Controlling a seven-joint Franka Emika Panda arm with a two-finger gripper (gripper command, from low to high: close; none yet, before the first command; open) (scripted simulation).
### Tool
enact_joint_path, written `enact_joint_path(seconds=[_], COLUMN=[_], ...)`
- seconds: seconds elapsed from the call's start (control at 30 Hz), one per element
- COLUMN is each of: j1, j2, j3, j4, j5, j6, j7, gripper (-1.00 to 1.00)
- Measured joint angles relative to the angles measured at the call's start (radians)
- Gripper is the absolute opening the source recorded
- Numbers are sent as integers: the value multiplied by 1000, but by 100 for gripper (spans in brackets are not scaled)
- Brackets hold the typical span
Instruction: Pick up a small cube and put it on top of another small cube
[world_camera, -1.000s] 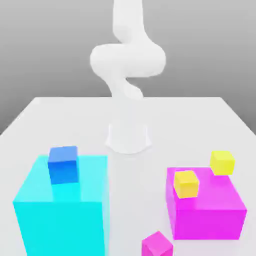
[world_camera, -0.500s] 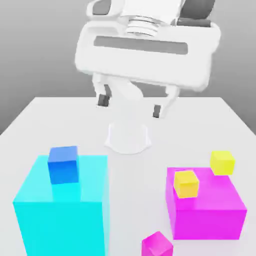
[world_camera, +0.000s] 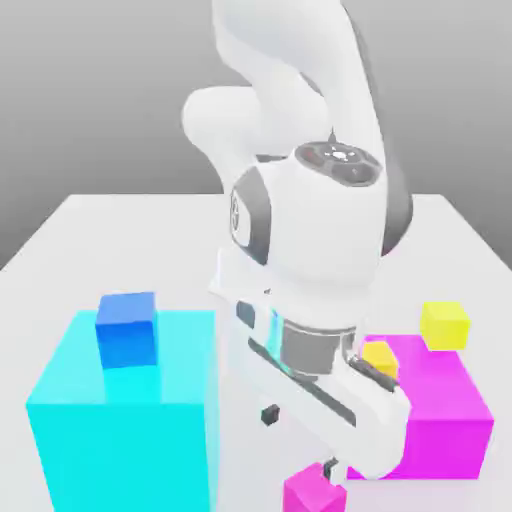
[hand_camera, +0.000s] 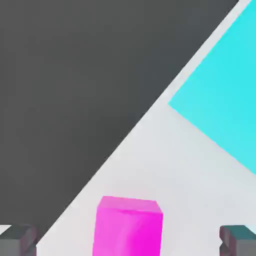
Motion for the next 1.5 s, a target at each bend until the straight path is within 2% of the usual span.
enact_joint_path(seconds=[0.13, 0.17, 0.4, 0.57, 0.8, 0.97, 1.2, 1.37, 1.4, 1.5], j1=[54, 68, 70, 13, 13, 64, 177, 182, 180, 180], j2=[136, 165, 168, 16, -177, -333, -566, -480, -458, -458], j3=[-64, -82, -84, -6, 66, 94, 63, 79, 82, 82], j4=[26, 32, 33, -4, -73, -130, -215, -272, -280, -280], j5=[-58, -73, -73, 16, 54, 161, 364, 356, 348, 348], j6=[101, 123, 128, 11, -138, -224, -328, -181, -152, -152], j7=[65, 77, 78, 6, -147, -318, -594, -606, -600, -600], gripper=[0, -100, -100, -100, -100, -100, -100, -100, 100, 100])
